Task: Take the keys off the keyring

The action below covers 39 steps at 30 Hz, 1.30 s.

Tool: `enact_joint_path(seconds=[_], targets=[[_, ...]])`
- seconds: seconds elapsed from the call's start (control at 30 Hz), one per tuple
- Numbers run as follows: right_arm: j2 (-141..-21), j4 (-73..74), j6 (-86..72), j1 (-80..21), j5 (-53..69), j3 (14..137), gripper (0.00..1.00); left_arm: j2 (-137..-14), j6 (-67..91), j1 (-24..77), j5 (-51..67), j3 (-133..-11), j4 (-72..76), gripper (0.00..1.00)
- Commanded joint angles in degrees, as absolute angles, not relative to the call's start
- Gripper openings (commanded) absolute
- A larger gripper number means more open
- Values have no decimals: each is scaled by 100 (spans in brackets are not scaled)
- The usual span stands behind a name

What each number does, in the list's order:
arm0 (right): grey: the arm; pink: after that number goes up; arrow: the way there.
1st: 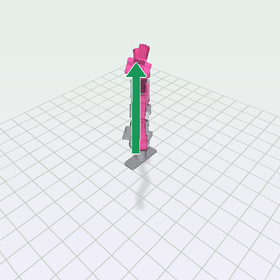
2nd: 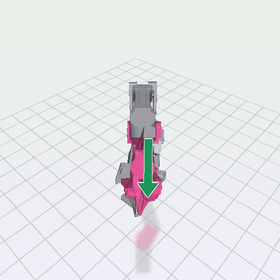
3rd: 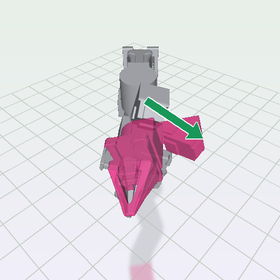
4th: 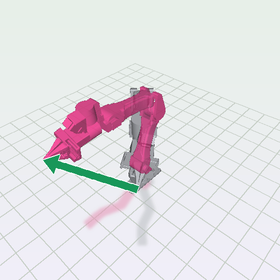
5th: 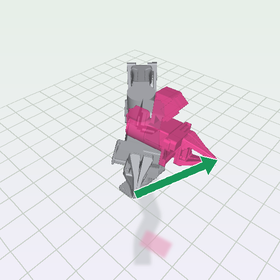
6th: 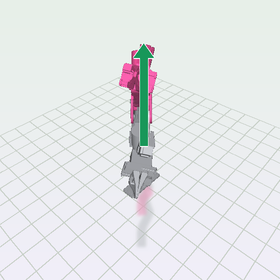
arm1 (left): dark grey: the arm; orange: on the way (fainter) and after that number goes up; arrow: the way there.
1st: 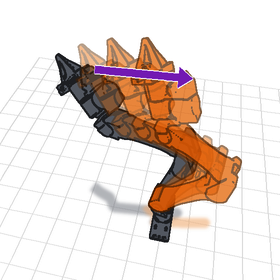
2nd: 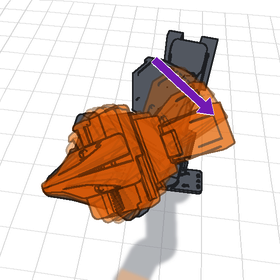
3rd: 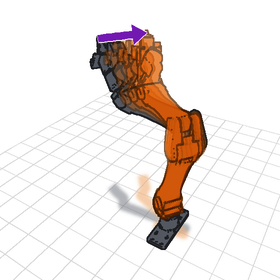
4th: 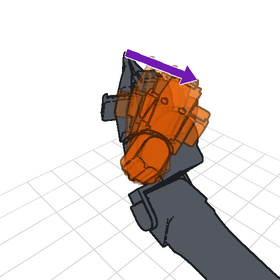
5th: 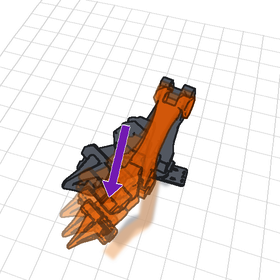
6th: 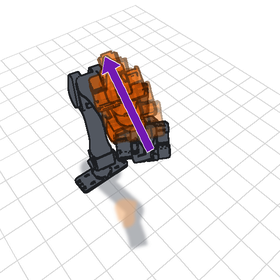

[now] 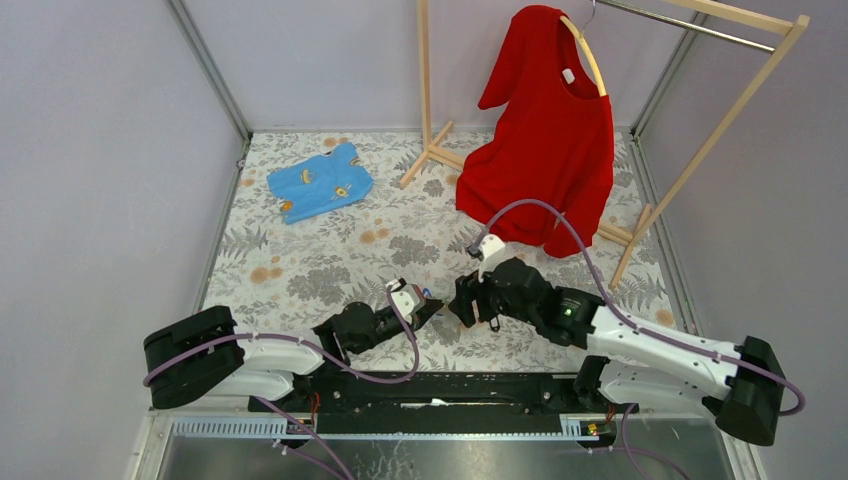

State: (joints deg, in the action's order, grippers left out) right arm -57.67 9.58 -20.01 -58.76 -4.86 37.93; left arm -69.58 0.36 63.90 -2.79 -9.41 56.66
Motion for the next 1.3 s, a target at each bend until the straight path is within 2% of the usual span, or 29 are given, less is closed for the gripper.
enact_joint_path(seconds=[0.0, 0.07, 0.17, 0.37, 0.4, 0.47, 0.57, 0.63, 0.73, 0.9, 1.1, 1.27], targets=[[-6132, 751, -1858, -5871, -18, 4008, 63, -7029, 173, 6372, -236, -1050, 5792, 0], [-6249, 659, -1896, -5871, -19, 3960, 60, -7018, 176, 6372, -237, -1067, 5796, 0], [-6396, 500, -2040, -5871, -42, 3870, 45, -7031, 182, 6372, -240, -1102, 5769, 0], [-6494, 261, -2450, -5871, -98, 3642, 1, -6843, 472, 6372, -403, -1120, 5707, 0], [-6450, 166, -2496, -5871, -134, 3572, 0, -6799, 553, 6372, -454, -1135, 5665, 6], [-6269, -239, -2603, -5871, -247, 3407, 0, -6656, 772, 6372, -682, -1198, 5460, 28], [-6068, -433, -2952, -5856, -836, 3241, 0, -6225, 1418, 6336, -1258, -1402, 4741, 54], [-5952, -585, -3383, -5817, -1163, 3163, 0, -5827, 1944, 6146, -1446, -1608, 4022, 64], [-5775, -1179, -4053, -5783, -1465, 2964, 0, -5356, 3119, 5519, -1430, -1902, 2860, 70], [-5563, -2285, -5058, -5766, -1992, 2670, 0, -5035, 5062, 4322, -758, -2047, 1798, 70], [-5396, -3721, -5944, -5766, -2582, 2135, 0, -4603, 6349, 3623, -348, -1943, 1507, 70], [-5520, -4606, -6317, -5766, -2747, 1902, 0, -4870, 7093, 3463, 242, -1670, 2445, 67]])
